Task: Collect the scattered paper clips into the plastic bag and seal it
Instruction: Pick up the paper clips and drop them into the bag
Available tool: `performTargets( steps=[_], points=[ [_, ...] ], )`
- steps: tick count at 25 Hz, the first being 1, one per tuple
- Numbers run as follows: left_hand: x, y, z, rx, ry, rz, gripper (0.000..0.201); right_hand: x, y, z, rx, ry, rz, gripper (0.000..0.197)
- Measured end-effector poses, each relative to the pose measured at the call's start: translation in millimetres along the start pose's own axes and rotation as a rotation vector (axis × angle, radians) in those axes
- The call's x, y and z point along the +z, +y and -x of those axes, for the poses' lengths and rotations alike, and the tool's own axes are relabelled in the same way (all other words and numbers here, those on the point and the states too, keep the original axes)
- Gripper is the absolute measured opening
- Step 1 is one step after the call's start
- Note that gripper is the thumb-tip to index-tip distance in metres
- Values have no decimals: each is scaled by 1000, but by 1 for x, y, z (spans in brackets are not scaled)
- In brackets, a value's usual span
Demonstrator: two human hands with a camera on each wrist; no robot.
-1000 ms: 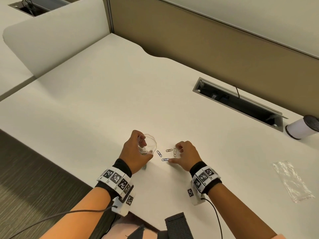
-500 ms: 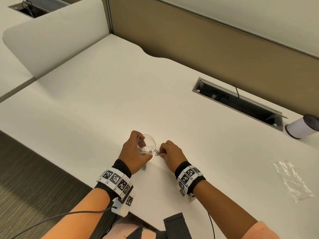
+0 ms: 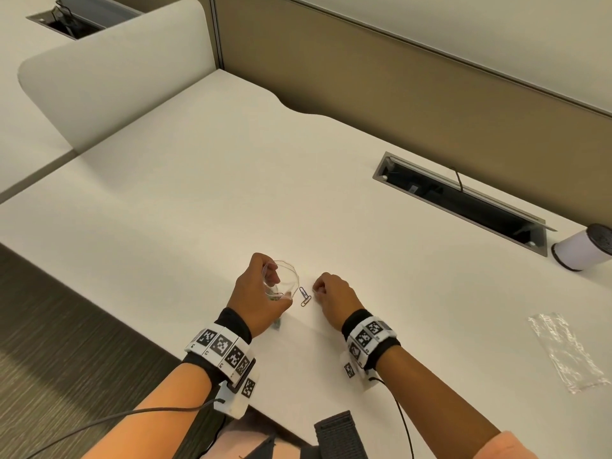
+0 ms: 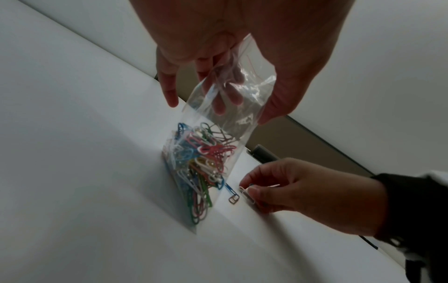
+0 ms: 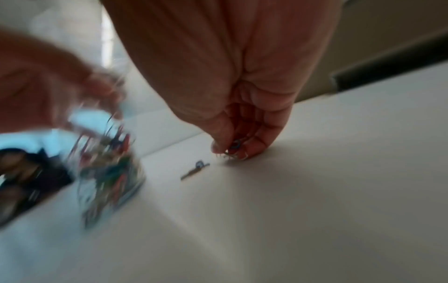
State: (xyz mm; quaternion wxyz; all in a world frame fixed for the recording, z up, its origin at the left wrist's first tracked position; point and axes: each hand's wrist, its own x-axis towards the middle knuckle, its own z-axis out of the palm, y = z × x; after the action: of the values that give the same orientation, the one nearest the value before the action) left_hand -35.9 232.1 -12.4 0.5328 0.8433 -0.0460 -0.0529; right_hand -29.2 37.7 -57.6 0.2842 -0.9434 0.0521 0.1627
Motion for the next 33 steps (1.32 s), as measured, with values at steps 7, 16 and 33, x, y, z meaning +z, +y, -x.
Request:
performTargets(
  steps=[7,16,33],
  points=[
    [-4,1,-1,-13,5,5,50,-27,0,-12,395,-27,-1101,22],
    [-7,-3,3,-12,12,8,50,-6,-7,-1,215,71,-183,45],
    [-4,-5,1,-6,5,6,51,15,-29,5,141,34,-105,15]
  ],
)
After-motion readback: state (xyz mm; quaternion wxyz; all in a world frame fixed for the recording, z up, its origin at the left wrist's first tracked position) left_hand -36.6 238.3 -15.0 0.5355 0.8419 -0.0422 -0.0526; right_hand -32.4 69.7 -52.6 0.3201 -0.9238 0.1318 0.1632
